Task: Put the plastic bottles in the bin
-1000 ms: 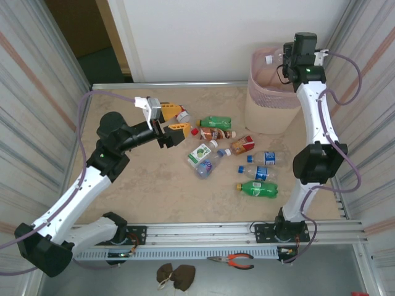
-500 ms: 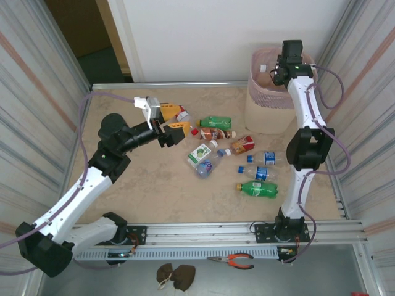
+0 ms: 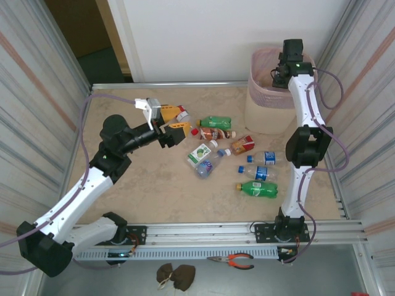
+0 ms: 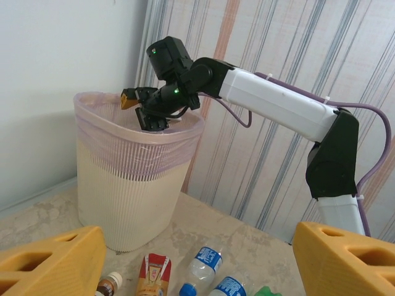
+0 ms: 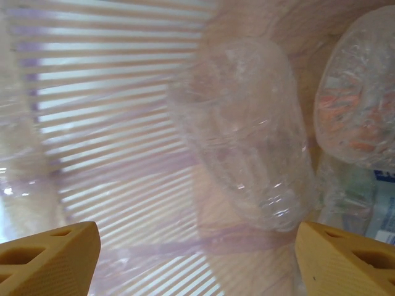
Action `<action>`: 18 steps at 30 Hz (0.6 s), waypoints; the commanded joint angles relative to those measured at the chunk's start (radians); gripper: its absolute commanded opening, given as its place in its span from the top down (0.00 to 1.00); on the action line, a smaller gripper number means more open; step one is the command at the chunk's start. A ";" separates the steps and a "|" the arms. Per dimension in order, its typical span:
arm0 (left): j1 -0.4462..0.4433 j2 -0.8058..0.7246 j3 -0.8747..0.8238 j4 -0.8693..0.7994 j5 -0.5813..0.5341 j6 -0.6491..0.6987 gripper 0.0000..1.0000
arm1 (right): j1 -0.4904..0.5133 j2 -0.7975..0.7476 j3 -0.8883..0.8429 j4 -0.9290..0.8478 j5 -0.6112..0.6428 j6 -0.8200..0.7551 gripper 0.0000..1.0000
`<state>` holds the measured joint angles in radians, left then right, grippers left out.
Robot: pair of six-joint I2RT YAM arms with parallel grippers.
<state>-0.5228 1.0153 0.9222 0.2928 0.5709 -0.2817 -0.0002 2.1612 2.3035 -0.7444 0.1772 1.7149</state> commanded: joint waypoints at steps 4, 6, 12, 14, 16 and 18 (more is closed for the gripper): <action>0.006 -0.023 0.013 0.008 -0.029 -0.012 0.20 | 0.000 -0.064 0.025 -0.128 0.044 0.047 0.17; 0.006 -0.023 0.014 0.001 -0.035 -0.011 0.20 | 0.001 -0.084 0.025 -0.146 0.049 0.045 0.17; 0.006 -0.010 0.036 -0.068 -0.095 -0.026 0.20 | 0.015 -0.162 -0.002 -0.151 0.044 0.027 0.17; 0.007 0.001 0.049 -0.110 -0.118 -0.034 0.20 | 0.028 -0.191 -0.007 -0.141 0.060 -0.002 0.18; 0.006 0.013 0.055 -0.143 -0.149 -0.046 0.21 | 0.040 -0.219 -0.017 -0.139 0.081 -0.028 0.18; 0.006 0.027 0.064 -0.181 -0.178 -0.058 0.21 | 0.049 -0.259 -0.043 -0.117 0.079 -0.065 0.18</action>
<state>-0.5228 1.0290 0.9474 0.1802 0.4580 -0.3122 0.0307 1.9766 2.2910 -0.8589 0.2142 1.7023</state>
